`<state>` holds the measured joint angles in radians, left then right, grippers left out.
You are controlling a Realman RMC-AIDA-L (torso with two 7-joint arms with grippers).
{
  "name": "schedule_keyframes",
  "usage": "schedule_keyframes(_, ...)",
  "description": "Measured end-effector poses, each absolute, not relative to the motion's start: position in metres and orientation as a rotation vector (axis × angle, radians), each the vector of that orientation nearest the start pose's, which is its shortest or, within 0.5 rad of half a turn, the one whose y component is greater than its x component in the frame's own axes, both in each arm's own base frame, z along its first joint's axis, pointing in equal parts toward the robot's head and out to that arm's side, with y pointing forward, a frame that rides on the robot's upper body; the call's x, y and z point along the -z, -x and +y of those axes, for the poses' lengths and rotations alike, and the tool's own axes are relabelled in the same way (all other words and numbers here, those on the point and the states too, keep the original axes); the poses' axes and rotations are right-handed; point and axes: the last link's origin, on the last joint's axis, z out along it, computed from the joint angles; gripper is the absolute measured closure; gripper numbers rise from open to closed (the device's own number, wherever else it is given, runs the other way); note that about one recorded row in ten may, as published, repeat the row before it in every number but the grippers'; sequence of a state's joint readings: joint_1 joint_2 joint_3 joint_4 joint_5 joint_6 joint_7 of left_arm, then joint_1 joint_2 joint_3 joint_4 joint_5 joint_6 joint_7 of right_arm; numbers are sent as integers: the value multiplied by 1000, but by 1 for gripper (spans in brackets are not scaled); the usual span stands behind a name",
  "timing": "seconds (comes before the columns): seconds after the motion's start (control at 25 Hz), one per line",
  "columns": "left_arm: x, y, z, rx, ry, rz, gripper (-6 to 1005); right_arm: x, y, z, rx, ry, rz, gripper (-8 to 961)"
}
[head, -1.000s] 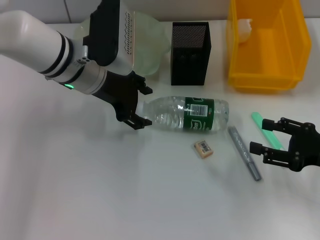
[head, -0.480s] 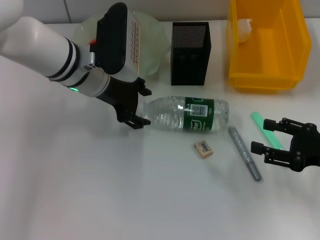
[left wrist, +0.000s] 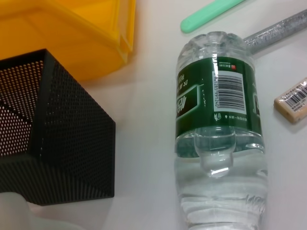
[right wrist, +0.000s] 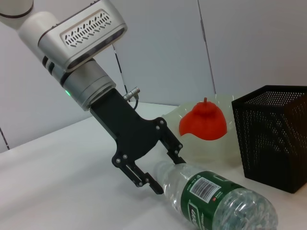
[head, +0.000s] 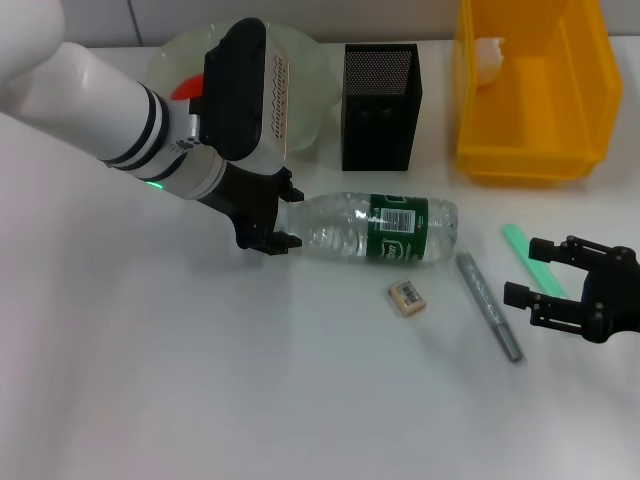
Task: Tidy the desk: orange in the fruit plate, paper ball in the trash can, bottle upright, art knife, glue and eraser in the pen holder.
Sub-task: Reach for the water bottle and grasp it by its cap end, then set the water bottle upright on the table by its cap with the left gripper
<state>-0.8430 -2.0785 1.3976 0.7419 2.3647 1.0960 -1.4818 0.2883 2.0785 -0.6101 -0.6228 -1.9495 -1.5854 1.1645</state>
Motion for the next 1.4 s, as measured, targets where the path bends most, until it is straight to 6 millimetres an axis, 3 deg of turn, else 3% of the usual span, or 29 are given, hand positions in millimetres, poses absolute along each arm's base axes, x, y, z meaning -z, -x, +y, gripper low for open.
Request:
schedule_keyframes(0.32,72,181,404,-454,2885,351,439,-8,-331,262,-708,2543,683,194)
schedule_keyframes(0.44,73,181,404,-454,2884,353,526,-8,-330,262,-709,2544,682,194)
schedule_keyframes(0.8,70,178,402,-428,2901,341,550,-8,-330,263,-710,2544,682,194)
schedule_keyframes(1.4,34,168,399,-167,2983,196,550,-6,-331,261,-716,2544,696,194)
